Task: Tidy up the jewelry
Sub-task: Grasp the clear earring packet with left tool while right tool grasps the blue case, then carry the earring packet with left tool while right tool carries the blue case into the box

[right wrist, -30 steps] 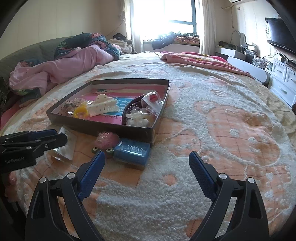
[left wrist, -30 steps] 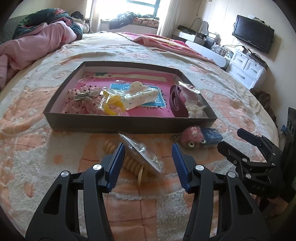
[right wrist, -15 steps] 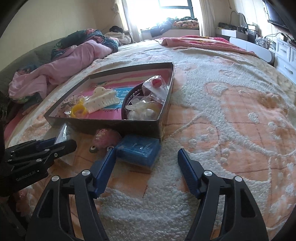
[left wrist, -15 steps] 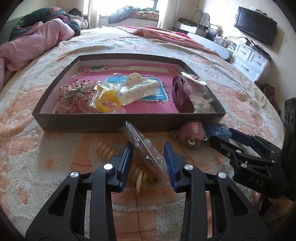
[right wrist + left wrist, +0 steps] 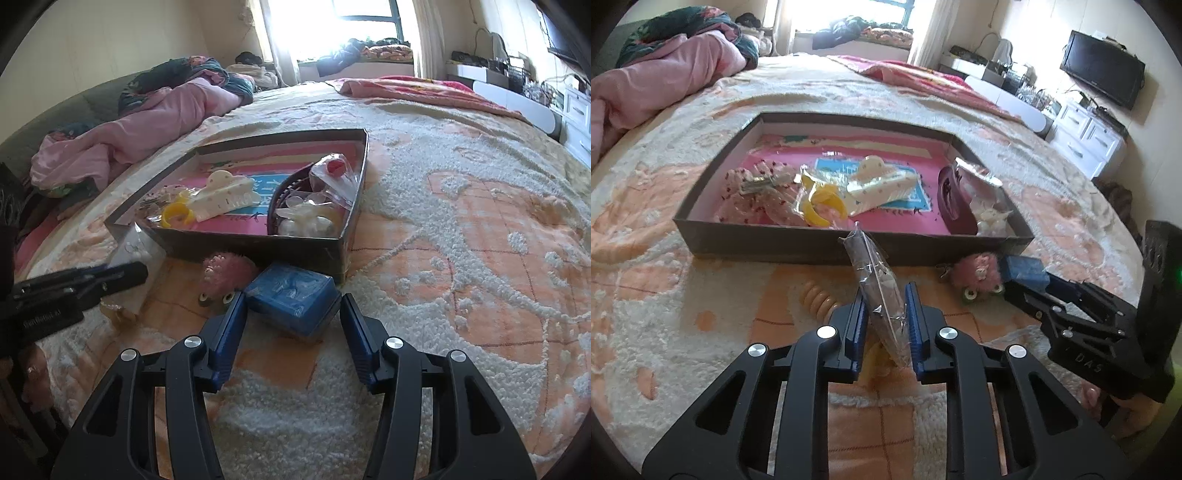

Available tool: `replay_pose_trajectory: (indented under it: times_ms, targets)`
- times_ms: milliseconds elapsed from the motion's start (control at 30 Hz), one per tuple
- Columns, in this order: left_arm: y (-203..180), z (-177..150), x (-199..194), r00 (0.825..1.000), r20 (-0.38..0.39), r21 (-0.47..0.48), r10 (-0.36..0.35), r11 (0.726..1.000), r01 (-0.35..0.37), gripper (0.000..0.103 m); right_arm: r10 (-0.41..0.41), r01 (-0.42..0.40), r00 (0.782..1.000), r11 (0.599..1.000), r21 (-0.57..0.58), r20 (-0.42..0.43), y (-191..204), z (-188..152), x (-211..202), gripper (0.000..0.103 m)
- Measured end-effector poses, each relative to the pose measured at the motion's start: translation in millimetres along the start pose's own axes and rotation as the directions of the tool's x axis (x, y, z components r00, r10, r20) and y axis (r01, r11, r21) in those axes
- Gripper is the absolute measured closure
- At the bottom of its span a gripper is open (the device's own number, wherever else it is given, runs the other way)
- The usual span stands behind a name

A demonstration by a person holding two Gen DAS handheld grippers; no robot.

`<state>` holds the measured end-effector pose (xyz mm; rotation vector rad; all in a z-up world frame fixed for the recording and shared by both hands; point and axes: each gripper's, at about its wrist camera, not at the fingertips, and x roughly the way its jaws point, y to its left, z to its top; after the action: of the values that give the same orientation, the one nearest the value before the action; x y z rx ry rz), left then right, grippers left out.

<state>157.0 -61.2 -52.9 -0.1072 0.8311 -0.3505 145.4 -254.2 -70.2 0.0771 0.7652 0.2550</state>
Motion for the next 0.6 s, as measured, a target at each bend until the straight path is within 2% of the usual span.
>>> replay_pose_trajectory:
  times_ms: [233,600]
  targets:
    - [3.7,-0.2,-17.0,1.000,0.026,-0.008,-0.014,1.000,0.014,0.091,0.019,-0.018,0.999,0.999,-0.043,0.039,9.2,-1.2,-14.7,0.053]
    - [23.2,8.6,-33.7,0.997,0.078,-0.047,0.030,0.999,-0.026,0.091,0.082,-0.078,0.995,0.994,-0.071,0.056,26.9,2.4,-24.5,0.053]
